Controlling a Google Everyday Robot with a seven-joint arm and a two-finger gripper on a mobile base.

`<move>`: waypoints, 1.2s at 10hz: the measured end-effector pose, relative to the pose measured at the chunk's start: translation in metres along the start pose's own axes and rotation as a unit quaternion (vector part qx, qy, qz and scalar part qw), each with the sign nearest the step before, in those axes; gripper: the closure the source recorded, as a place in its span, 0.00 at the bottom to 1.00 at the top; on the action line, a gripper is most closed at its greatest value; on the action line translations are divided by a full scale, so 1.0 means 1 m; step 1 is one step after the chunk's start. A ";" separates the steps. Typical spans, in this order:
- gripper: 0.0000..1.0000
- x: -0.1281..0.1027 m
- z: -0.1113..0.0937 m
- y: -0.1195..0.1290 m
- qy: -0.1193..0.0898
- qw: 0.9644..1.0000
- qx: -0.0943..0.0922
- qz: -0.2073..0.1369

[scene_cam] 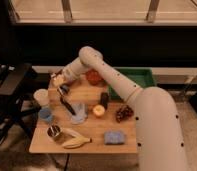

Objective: Place fork in plastic cup

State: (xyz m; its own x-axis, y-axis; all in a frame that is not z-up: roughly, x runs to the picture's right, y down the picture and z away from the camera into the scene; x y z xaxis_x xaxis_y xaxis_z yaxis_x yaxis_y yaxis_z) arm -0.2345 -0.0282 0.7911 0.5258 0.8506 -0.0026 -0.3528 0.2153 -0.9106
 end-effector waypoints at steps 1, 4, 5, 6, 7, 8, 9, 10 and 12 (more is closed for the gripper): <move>1.00 -0.001 0.010 0.011 0.008 1.000 -0.009 -0.012; 1.00 -0.001 0.008 0.009 0.007 1.000 -0.007 -0.010; 1.00 0.000 0.010 0.010 0.008 1.000 -0.008 -0.011; 1.00 0.000 0.007 0.008 0.009 1.000 -0.007 -0.009; 1.00 0.001 0.011 0.009 0.020 1.000 -0.012 -0.008; 1.00 0.004 0.022 0.012 0.037 0.999 -0.020 -0.007; 1.00 0.007 0.034 0.016 0.052 0.998 -0.027 -0.006; 1.00 0.012 0.053 0.029 0.075 0.996 -0.040 -0.006; 1.00 0.023 0.073 0.047 0.113 0.992 -0.057 -0.011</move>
State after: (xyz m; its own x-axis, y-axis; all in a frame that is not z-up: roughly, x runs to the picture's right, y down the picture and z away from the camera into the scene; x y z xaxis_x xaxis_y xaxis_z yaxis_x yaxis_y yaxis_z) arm -0.2950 0.0367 0.7786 0.6974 0.7138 -0.0632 -0.2556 0.1654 -0.9525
